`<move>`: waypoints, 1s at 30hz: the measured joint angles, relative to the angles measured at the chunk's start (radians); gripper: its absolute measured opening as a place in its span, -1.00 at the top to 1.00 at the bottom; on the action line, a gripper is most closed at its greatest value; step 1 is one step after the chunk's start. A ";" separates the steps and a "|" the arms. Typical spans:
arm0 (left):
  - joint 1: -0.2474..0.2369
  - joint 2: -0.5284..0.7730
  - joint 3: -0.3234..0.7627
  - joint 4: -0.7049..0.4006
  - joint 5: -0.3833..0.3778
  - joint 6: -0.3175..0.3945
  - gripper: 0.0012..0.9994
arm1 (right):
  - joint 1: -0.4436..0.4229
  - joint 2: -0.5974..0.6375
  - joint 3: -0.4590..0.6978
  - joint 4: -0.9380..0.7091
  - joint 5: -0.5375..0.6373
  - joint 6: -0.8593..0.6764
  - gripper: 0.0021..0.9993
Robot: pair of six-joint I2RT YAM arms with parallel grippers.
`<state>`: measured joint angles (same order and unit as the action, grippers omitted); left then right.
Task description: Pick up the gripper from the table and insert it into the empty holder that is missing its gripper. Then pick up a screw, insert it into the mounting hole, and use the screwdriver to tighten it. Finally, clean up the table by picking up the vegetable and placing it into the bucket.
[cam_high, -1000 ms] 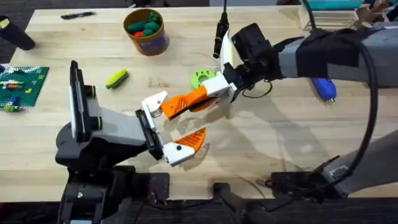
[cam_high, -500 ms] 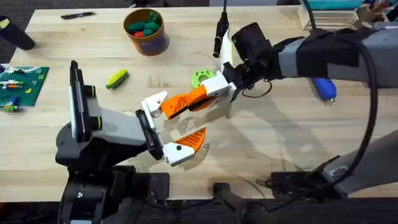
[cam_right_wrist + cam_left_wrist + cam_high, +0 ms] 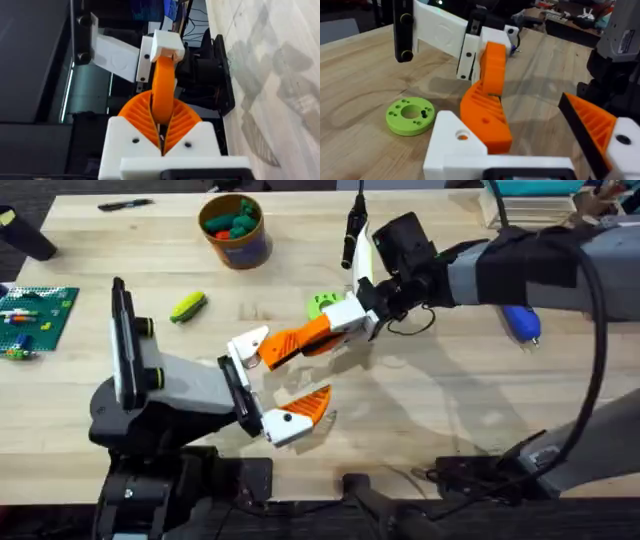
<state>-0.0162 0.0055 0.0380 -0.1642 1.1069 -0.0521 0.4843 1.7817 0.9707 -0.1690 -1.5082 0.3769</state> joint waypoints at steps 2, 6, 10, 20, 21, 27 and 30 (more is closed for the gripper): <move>0.000 0.000 0.000 0.000 0.000 0.000 -0.78 | 0.003 0.000 0.000 0.008 0.004 0.017 0.99; 0.000 0.000 0.000 0.000 0.000 0.000 -0.78 | 0.010 0.000 0.000 0.011 0.014 0.044 0.99; 0.000 0.000 0.000 0.000 0.000 0.000 -0.78 | 0.010 0.000 0.000 0.012 0.019 0.050 0.99; 0.000 0.000 0.000 -0.001 0.000 -0.001 -0.78 | 0.013 0.000 0.000 0.024 0.036 0.084 0.99; 0.000 0.000 0.000 -0.001 0.000 -0.002 -0.78 | 0.015 0.000 0.000 0.033 0.040 0.092 0.99; 0.004 0.000 0.000 0.001 -0.024 -0.001 -0.78 | 0.049 0.000 0.000 0.184 0.080 0.221 0.99; 0.004 0.000 0.000 0.001 -0.027 -0.003 -0.78 | 0.052 0.000 0.000 0.192 0.095 0.258 0.99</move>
<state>-0.0124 0.0055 0.0380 -0.1635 1.0801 -0.0548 0.5362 1.7816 0.9703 0.0231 -1.4131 0.6353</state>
